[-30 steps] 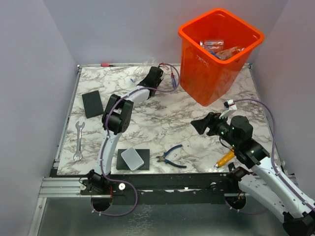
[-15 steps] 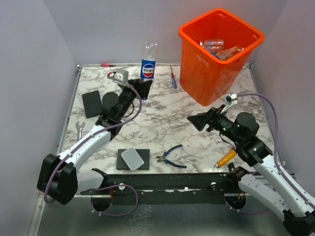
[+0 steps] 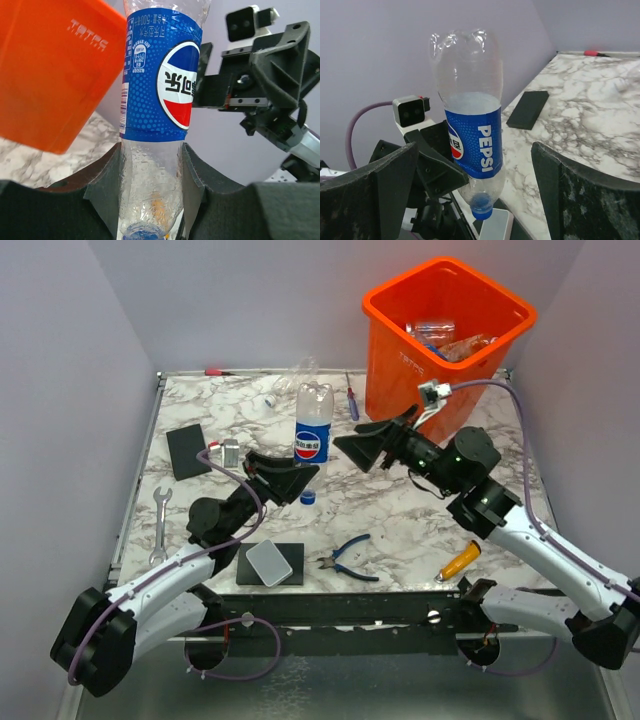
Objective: Put the plastic bottles in the bin
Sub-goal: Pick up the plastic bottle from the corner of the board, then place the plastic bottle in the trash bin.
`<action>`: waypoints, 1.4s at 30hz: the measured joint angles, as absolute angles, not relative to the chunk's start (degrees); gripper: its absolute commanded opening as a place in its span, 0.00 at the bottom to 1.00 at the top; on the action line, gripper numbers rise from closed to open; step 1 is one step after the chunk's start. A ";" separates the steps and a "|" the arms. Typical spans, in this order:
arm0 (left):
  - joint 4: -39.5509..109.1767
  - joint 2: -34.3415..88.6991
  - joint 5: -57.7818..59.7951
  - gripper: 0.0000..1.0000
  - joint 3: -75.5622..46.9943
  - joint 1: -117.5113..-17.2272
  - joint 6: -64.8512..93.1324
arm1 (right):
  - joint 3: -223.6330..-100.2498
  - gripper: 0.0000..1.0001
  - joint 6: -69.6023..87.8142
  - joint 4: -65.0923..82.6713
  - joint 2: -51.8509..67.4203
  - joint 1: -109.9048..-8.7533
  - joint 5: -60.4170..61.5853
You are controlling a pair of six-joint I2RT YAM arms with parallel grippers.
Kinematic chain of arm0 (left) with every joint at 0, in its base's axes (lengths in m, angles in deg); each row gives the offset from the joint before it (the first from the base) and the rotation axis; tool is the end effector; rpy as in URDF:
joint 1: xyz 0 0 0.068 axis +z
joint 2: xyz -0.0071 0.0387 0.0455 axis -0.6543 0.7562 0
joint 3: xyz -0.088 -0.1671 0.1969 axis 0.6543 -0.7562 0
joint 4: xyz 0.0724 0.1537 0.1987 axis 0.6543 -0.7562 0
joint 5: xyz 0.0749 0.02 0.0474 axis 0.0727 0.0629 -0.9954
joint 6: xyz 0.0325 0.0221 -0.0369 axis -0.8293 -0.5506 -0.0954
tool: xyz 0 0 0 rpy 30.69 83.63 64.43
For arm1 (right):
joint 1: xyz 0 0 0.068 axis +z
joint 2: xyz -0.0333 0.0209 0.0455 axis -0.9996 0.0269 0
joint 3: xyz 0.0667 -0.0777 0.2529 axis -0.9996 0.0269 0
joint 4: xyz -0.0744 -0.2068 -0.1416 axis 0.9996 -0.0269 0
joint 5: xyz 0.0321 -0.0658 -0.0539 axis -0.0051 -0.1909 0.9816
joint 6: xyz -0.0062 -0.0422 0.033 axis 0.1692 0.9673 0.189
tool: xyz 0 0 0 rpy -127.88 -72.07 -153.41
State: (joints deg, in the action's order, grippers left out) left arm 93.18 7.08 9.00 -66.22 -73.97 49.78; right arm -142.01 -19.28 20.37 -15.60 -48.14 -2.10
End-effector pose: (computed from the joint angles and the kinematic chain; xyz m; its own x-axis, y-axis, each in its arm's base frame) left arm 0.1641 -0.1188 0.2853 -0.2962 -0.6480 -0.7017 0.7636 0.2806 -0.5815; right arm 0.1739 0.1560 0.4052 -0.3474 0.4490 -0.8232 -0.6991 0.4611 0.5465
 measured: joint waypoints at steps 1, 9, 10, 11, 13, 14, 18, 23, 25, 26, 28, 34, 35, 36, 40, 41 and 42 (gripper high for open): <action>94.20 6.36 9.37 0.23 -66.22 -74.06 49.98 | -143.58 0.99 -18.45 20.22 -13.99 -46.30 -1.56; 96.02 5.62 11.73 0.22 -66.36 -75.15 50.72 | -147.19 0.97 -15.48 19.89 -6.82 -41.28 1.33; 96.02 5.62 12.08 0.22 -66.36 -75.24 50.74 | -147.52 0.96 -15.43 19.84 -6.23 -41.26 1.61; 96.02 5.62 12.54 0.22 -66.36 -75.41 50.77 | -147.93 0.96 -15.39 19.82 -5.62 -41.26 1.81; 96.02 5.70 13.00 0.22 -66.36 -75.52 50.74 | -149.03 0.94 -15.30 19.84 -4.57 -41.26 1.94; 96.02 5.73 13.24 0.22 -66.36 -75.52 50.74 | -149.70 0.92 -15.30 19.91 -4.06 -41.26 1.96; 96.02 5.75 14.44 0.22 -66.36 -76.35 50.53 | -151.93 0.76 -15.35 20.43 -2.01 -41.21 1.37; 95.60 5.77 14.37 0.41 -66.81 -76.38 50.22 | -152.79 0.48 -15.91 21.26 -0.52 -40.86 -0.64; 95.60 5.70 14.15 0.65 -67.25 -76.38 50.05 | -152.79 0.41 -15.87 21.15 -0.41 -40.84 -1.12; 95.67 5.64 14.15 0.75 -67.40 -76.38 50.00 | -152.76 0.39 -15.76 20.94 -0.39 -40.84 -1.14; 95.69 5.42 13.94 0.94 -67.56 -76.38 49.87 | -152.74 0.36 -15.59 20.85 -0.44 -40.84 -1.18; 92.80 2.36 11.58 0.99 -68.32 -76.79 49.06 | -152.79 0.34 -13.93 18.75 -2.40 -40.84 -0.18; 91.36 1.11 10.59 0.99 -68.30 -76.79 48.52 | -152.98 0.34 -13.25 17.37 -3.26 -40.84 0.21; 89.85 -0.07 9.65 0.99 -68.17 -76.79 47.99 | -153.75 0.34 -12.26 15.23 -4.13 -40.84 0.80; 82.16 -5.53 3.64 0.99 -65.57 -76.79 43.20 | -163.54 0.34 -6.78 6.01 -5.94 -40.84 4.24; 80.48 -6.64 1.76 0.99 -64.63 -76.79 41.76 | -166.84 0.34 -4.96 4.06 -6.32 -40.84 5.55; 78.79 -7.65 -0.51 0.99 -63.78 -76.79 39.99 | -170.07 0.33 -3.22 2.40 -6.67 -40.84 6.86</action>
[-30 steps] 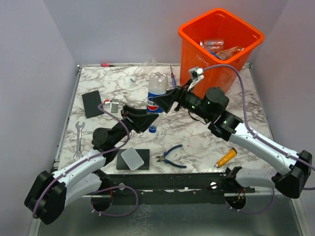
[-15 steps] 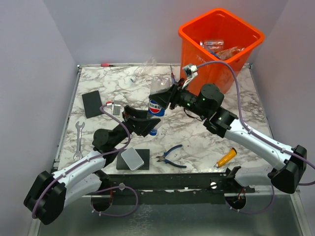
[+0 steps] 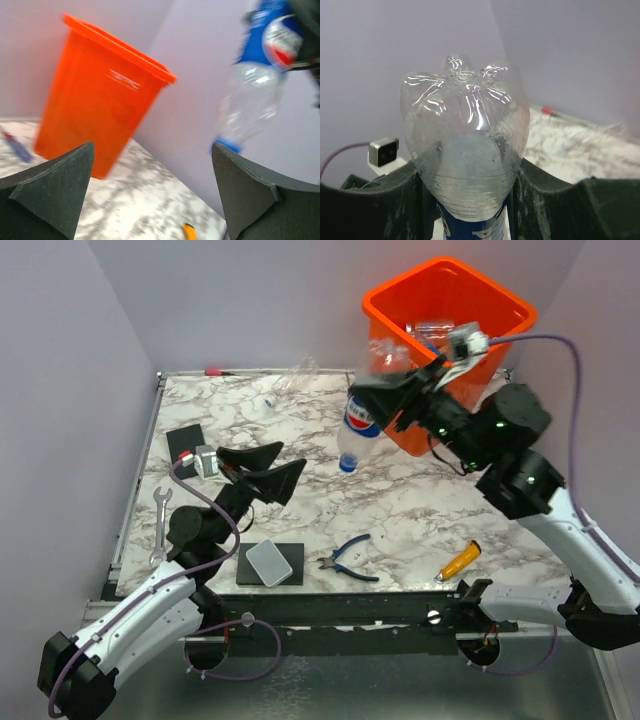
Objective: Put the plastic bottles in the bin
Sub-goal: Place the plastic bottle in the trash bin.
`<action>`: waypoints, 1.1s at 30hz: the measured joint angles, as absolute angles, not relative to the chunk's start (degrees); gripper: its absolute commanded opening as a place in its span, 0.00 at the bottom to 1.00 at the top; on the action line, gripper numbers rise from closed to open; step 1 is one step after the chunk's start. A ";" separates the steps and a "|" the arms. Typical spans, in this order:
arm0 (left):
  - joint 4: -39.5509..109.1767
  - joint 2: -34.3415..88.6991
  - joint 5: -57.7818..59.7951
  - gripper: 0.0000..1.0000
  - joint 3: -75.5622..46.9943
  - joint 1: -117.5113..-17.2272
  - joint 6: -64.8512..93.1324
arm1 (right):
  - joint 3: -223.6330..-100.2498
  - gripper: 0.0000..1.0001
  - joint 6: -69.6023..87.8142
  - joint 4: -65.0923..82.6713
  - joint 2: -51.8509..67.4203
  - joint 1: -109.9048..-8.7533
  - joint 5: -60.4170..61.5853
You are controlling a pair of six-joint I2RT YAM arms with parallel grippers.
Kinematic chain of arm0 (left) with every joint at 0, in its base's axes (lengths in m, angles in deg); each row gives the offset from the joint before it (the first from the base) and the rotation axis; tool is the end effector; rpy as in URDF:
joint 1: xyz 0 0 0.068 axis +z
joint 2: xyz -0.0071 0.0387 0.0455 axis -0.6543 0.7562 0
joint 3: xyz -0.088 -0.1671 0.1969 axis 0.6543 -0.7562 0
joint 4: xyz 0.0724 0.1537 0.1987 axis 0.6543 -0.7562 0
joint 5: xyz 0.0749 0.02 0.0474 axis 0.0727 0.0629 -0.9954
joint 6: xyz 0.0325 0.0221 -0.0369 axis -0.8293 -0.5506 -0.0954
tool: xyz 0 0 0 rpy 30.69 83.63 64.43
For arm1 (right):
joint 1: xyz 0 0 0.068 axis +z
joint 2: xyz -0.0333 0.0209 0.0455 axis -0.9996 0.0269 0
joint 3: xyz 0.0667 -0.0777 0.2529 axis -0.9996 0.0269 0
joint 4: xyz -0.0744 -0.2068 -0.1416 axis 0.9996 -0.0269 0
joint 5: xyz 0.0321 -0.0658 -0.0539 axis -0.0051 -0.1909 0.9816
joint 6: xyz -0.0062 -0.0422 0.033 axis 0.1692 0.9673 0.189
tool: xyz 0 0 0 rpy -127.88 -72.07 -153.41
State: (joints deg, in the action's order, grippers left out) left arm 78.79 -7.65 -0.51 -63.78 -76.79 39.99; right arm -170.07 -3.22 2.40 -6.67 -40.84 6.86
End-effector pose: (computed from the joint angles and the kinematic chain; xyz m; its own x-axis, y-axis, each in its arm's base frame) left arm 0.1331 -0.1015 0.3186 -0.1013 -0.6719 -0.7337 0.7616 0.4221 -0.4917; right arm 0.1609 0.1776 0.5047 -0.1351 0.3383 -0.9313 -0.7515 0.5776 0.3188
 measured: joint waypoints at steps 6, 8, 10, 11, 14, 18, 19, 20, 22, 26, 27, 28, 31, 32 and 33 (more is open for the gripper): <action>68.35 -10.03 -16.36 0.99 -59.43 -76.88 27.14 | -184.35 0.33 7.01 -1.62 -9.51 -40.84 17.31; 65.94 -9.79 -20.36 0.99 -58.86 -76.88 23.82 | -186.49 0.32 10.27 -1.51 -10.10 -40.86 21.33; 63.43 -9.68 -24.79 0.99 -58.95 -76.88 21.17 | -187.58 0.33 13.68 -0.53 -10.58 -40.88 25.42; 62.53 -9.60 -26.50 0.99 -59.49 -76.88 20.54 | -187.63 0.33 15.58 0.33 -10.75 -40.88 27.51; 59.63 -10.75 -31.46 0.99 -62.25 -76.88 20.10 | -186.03 0.32 22.07 5.16 -10.84 -40.91 34.33; 57.22 -12.20 -35.09 0.99 -63.19 -76.88 19.45 | -181.64 0.32 30.90 14.34 -10.88 -40.91 40.98; 57.13 -12.35 -35.64 0.99 -63.19 -76.88 19.34 | -181.64 0.32 32.87 16.41 -10.12 -40.91 42.33; 57.07 -12.46 -36.27 0.99 -63.16 -76.88 19.25 | -181.66 0.32 34.99 18.64 -9.24 -40.91 43.62; 56.85 -12.44 -36.99 0.99 -63.16 -76.88 19.20 | -181.75 0.32 39.03 23.45 -7.30 -41.21 45.46; 56.54 -12.46 -37.69 0.99 -63.16 -76.88 19.23 | -185.33 0.31 42.82 28.06 -1.64 -45.21 46.31; 56.52 -12.46 -37.80 0.99 -63.16 -76.88 19.25 | -186.90 0.31 42.53 28.15 0.31 -47.81 46.18; 56.50 -12.50 -37.97 0.99 -63.19 -76.88 19.25 | -188.52 0.31 41.74 27.67 2.08 -50.46 45.87; 56.37 -12.96 -38.59 0.99 -63.16 -76.88 19.42 | -194.29 0.31 37.57 25.96 7.89 -58.44 45.11; 56.37 -13.11 -38.70 0.99 -63.16 -76.88 19.47 | -196.11 0.31 36.00 25.88 10.19 -61.36 44.78; 56.37 -13.31 -38.85 0.99 -63.19 -76.88 19.51 | -197.50 0.31 34.93 25.79 12.15 -63.38 44.72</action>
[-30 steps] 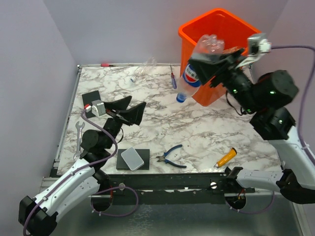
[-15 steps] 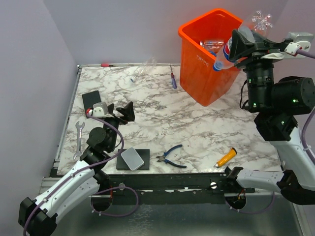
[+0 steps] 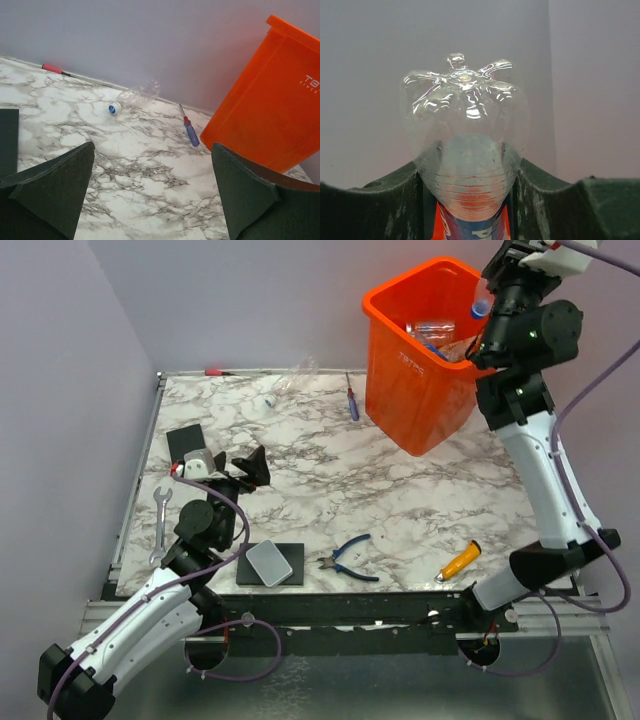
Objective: Put the plastic bottles in the bin
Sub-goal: Place the plastic bottle in the trash bin.
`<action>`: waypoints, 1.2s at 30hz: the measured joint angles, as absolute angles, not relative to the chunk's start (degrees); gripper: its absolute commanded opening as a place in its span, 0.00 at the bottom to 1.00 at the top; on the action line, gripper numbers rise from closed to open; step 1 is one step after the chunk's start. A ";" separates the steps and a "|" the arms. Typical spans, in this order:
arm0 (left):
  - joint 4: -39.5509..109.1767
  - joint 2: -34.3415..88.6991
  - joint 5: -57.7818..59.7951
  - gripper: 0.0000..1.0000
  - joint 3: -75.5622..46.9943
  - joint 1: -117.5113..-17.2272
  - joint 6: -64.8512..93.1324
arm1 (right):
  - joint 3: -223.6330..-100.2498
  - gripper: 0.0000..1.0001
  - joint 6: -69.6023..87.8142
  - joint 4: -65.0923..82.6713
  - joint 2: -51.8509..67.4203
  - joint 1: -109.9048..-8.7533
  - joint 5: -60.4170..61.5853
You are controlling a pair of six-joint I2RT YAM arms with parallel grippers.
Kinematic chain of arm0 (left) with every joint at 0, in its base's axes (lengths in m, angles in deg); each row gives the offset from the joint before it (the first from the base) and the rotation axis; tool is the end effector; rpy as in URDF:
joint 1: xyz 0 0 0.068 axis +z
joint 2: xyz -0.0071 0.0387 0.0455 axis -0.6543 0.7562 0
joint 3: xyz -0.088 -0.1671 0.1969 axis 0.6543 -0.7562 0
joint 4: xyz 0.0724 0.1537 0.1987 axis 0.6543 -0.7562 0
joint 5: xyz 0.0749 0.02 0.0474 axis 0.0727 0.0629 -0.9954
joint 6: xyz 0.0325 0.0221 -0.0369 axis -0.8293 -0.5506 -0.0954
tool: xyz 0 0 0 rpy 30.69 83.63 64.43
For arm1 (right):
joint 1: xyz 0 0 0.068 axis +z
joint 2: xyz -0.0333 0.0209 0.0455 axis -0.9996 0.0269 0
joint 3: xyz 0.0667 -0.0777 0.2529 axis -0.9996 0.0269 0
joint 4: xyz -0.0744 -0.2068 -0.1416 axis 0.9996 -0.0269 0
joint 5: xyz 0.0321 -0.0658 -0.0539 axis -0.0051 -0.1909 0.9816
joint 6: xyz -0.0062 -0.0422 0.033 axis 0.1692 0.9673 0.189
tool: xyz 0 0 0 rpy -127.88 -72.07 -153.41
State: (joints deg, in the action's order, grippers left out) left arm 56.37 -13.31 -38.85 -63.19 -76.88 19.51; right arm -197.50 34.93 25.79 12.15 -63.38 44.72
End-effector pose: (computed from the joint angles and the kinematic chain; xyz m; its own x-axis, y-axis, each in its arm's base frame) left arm 0.1384 -0.0775 0.2956 0.1359 -0.4057 -0.9039 0.1315 0.9116 -0.3894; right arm 0.2533 0.0951 0.6060 0.5556 -0.0291 -0.8309 0.2534 0.9578 0.1359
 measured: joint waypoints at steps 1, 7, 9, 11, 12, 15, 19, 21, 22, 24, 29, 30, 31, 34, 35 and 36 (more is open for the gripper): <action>56.37 -13.42 -38.96 0.99 -63.16 -76.88 19.55 | -198.79 0.32 34.25 25.70 13.97 -64.84 44.74; 56.19 -14.32 -40.86 0.99 -63.19 -76.88 19.64 | -206.25 0.34 27.21 22.86 26.40 -72.51 44.74; 56.15 -15.04 -41.87 0.99 -63.23 -76.88 19.64 | -207.25 0.34 24.02 20.87 29.33 -74.76 44.78; 56.15 -15.65 -42.72 0.99 -63.30 -76.88 19.64 | -209.09 0.34 22.29 18.62 32.33 -76.27 45.11; 56.15 -15.85 -43.07 0.99 -63.34 -76.88 19.64 | -210.36 0.34 21.81 17.48 33.79 -76.77 45.37; 56.15 -16.44 -44.03 0.99 -63.47 -76.88 19.64 | -213.20 0.34 21.02 13.92 37.11 -76.93 46.11; 56.15 -16.98 -44.64 0.99 -63.54 -76.92 19.64 | -213.42 0.36 18.90 7.54 38.82 -76.77 46.49; 56.15 -17.03 -44.84 0.99 -63.58 -77.01 19.64 | -213.46 0.40 16.54 3.23 39.50 -76.71 46.05; 56.15 -17.03 -44.88 0.99 -63.65 -77.01 19.64 | -213.83 0.44 15.23 0.87 39.96 -76.69 45.59; 56.15 -16.96 -44.95 0.99 -63.78 -77.01 19.64 | -215.41 0.56 13.33 -2.95 41.16 -76.71 44.34; 56.15 -16.31 -45.12 0.99 -63.78 -77.01 19.64 | -216.85 0.70 8.52 -9.60 42.08 -76.80 40.63; 56.15 -16.22 -45.12 0.99 -63.80 -77.01 19.64 | -216.32 0.71 7.67 -9.93 41.79 -76.80 39.97; 56.15 -15.98 -45.14 0.99 -63.80 -77.01 19.62 | -215.80 0.74 7.04 -10.32 41.53 -76.80 39.23; 56.15 -15.41 -45.17 0.99 -63.80 -77.01 19.62 | -215.21 0.82 5.29 -11.30 41.22 -76.77 37.09; 56.15 -15.17 -45.19 0.99 -63.78 -77.01 19.62 | -215.21 0.84 4.74 -11.59 41.20 -76.77 36.23; 56.15 -14.97 -45.17 0.99 -63.78 -77.01 19.64 | -215.21 0.86 3.80 -12.00 41.11 -76.77 34.42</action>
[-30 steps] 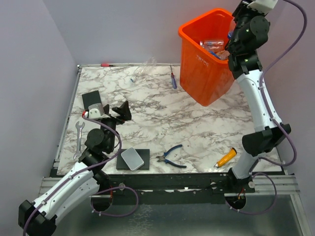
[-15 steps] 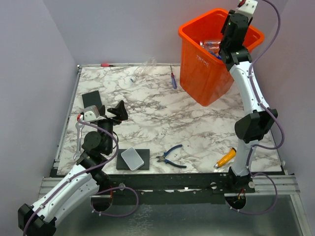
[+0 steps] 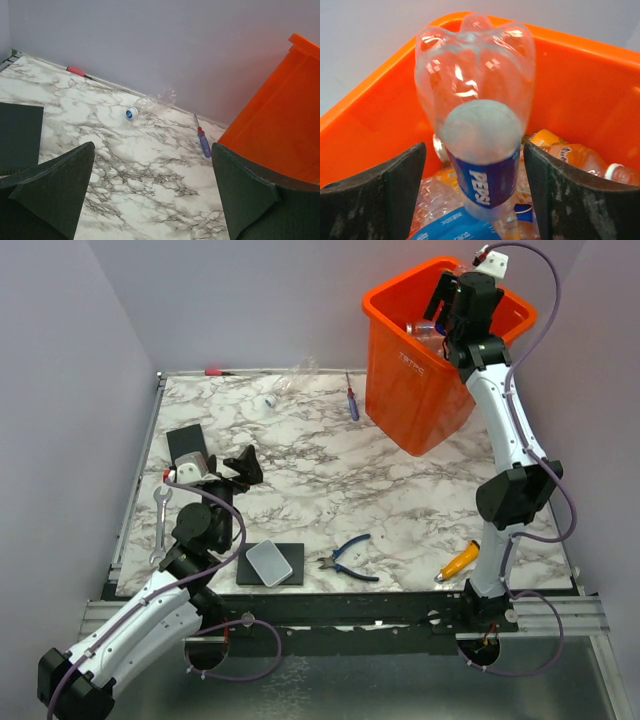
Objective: Put the plastic bottles in the bin
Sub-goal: Place the plastic bottle in the trash bin.
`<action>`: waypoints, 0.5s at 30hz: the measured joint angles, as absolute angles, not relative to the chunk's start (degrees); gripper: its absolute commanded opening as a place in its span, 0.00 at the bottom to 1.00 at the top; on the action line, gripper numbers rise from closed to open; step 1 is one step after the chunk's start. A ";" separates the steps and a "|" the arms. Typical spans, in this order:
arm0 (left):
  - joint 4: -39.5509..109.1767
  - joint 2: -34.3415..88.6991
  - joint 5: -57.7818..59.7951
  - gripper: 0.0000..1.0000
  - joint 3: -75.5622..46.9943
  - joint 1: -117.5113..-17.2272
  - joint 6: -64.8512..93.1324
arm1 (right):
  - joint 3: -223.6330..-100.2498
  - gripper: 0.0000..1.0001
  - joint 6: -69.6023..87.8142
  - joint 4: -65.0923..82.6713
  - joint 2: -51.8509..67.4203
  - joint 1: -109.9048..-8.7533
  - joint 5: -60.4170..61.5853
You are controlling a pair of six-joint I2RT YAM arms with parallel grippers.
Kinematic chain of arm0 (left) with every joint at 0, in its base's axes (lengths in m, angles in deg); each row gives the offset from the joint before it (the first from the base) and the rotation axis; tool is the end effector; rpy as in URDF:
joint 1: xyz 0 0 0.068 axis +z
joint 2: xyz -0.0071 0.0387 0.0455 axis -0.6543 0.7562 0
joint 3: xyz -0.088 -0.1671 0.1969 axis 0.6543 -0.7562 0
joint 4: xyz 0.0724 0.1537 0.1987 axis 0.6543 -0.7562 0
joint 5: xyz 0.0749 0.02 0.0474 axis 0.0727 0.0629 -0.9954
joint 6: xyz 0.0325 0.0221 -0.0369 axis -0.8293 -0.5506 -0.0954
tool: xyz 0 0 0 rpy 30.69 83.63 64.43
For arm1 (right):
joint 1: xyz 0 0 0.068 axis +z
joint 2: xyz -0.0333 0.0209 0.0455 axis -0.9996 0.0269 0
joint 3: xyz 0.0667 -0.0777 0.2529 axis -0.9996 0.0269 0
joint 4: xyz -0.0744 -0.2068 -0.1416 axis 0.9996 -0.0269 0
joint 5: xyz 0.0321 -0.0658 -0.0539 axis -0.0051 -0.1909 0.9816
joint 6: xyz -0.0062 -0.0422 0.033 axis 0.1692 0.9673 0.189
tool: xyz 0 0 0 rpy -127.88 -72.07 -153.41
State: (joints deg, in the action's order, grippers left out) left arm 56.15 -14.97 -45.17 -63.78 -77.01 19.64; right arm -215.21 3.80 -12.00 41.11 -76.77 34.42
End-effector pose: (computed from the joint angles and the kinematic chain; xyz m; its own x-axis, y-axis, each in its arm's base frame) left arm 0.1345 -0.0711 0.2950 0.1772 -0.4163 -0.8918 0.0350 0.9082 -0.4170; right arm 0.4502 0.0771 0.4606 -0.0629 0.1794 -0.9818 0.2665 0.9510 0.1567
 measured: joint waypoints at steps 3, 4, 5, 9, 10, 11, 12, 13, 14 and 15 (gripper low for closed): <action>56.15 -14.51 -45.17 0.99 -63.78 -77.01 19.64 | -214.29 0.88 2.07 -12.13 40.00 -76.69 31.25; 56.15 -14.36 -45.17 0.99 -63.80 -77.01 19.64 | -213.59 0.89 1.24 -12.07 39.19 -76.51 30.11; 56.15 -14.23 -45.17 0.99 -63.78 -77.01 19.64 | -212.85 0.89 0.48 -11.96 38.21 -76.51 28.87; 56.15 -13.25 -45.17 0.99 -63.78 -77.01 19.64 | -212.24 0.89 -2.25 -10.43 34.16 -76.40 24.26; 56.15 -12.87 -45.17 0.99 -63.78 -77.01 19.64 | -212.24 0.88 -2.76 -9.82 32.94 -76.38 23.51; 56.15 -12.50 -45.17 0.99 -63.78 -77.01 19.64 | -212.08 0.88 -3.35 -9.10 31.63 -76.25 23.01; 56.15 -12.04 -45.17 0.99 -63.78 -77.01 19.62 | -211.32 0.88 -3.85 -7.96 29.86 -76.07 22.49; 56.15 -11.74 -45.17 0.99 -63.78 -77.01 19.62 | -209.90 0.87 -4.33 -6.80 27.63 -75.96 22.05; 56.13 -11.17 -45.19 0.99 -63.78 -77.01 19.55 | -208.04 0.86 -4.85 -5.86 25.11 -75.75 21.79; 56.13 -10.71 -45.21 0.99 -63.80 -77.01 19.47 | -205.94 0.86 -5.36 -4.81 22.40 -75.57 21.37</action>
